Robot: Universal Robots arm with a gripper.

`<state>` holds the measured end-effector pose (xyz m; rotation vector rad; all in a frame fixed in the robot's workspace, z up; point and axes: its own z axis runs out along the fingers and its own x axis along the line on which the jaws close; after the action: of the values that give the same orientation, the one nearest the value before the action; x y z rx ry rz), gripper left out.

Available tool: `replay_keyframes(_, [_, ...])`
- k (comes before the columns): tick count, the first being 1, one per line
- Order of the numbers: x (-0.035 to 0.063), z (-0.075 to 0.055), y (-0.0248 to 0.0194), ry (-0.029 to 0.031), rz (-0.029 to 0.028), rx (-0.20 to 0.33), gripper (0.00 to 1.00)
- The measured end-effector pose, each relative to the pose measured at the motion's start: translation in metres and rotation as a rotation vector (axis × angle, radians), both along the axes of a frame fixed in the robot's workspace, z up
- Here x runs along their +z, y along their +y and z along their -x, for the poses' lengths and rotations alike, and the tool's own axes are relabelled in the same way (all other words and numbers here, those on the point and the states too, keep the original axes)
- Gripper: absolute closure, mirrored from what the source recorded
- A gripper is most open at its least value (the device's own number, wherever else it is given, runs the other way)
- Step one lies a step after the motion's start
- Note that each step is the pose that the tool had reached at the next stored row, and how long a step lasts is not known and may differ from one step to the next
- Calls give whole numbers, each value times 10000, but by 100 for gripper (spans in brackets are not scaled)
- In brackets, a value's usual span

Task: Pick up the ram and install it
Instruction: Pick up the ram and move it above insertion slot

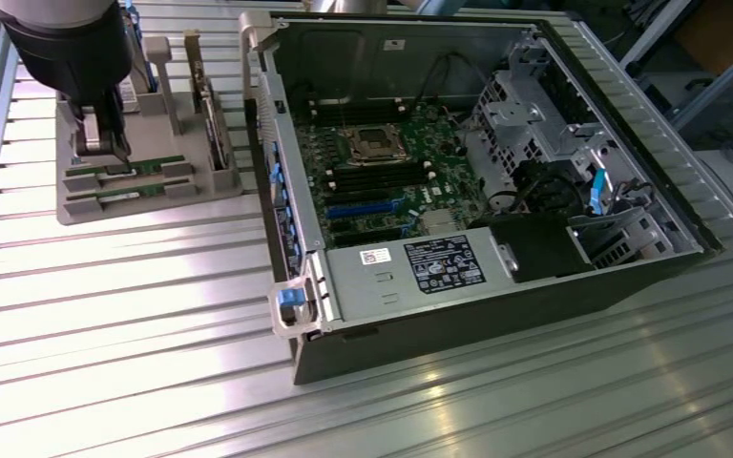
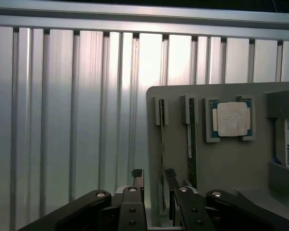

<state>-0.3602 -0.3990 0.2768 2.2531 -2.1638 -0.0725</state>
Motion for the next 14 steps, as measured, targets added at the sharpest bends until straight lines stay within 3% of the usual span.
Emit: replay_keyframes(14, [-89, 0, 0, 0, 0, 8, 70])
